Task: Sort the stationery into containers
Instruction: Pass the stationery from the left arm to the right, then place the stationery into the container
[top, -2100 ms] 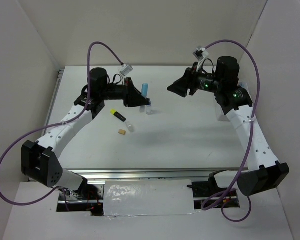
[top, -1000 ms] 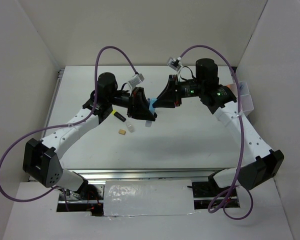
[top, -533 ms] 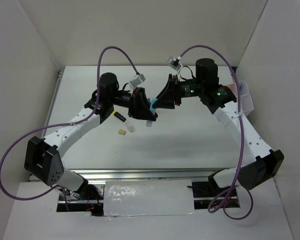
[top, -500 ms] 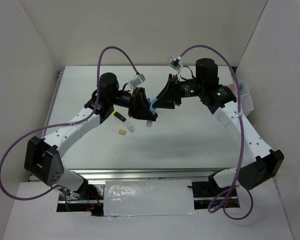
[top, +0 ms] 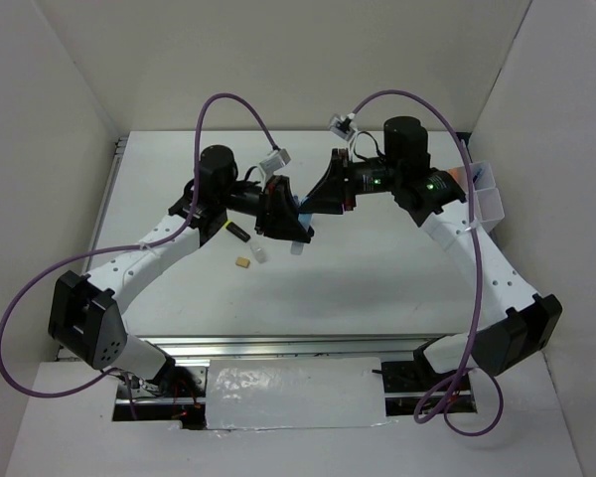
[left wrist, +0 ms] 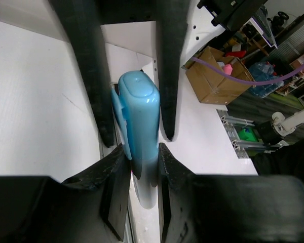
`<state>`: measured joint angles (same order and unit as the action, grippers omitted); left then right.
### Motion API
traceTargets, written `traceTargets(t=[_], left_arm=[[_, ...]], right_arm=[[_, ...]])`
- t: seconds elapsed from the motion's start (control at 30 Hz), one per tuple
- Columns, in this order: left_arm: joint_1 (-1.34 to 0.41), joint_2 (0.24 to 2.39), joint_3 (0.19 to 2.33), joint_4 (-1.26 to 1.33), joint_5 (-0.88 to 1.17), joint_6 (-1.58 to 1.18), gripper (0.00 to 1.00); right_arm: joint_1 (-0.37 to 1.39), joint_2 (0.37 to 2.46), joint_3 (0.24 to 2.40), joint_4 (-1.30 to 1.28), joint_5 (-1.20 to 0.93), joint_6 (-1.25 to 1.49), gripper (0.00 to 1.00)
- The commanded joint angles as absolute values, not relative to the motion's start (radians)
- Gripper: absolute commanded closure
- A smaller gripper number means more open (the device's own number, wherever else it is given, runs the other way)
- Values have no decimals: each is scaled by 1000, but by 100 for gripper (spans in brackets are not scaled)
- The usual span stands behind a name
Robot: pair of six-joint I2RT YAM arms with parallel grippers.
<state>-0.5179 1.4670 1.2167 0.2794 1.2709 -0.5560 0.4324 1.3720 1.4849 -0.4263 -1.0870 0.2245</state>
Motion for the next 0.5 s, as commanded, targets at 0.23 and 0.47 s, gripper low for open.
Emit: traceTargets(t=[0.23,0.47], left_arm=[[-502,1462,1230,143,1215,-460,1],[-244,1398,1263,102,1042,-460,1]], right_arm=[[381,1359,1516,-403,-1075,216,100],[121,1301,1462,-643,-974,-41,100]])
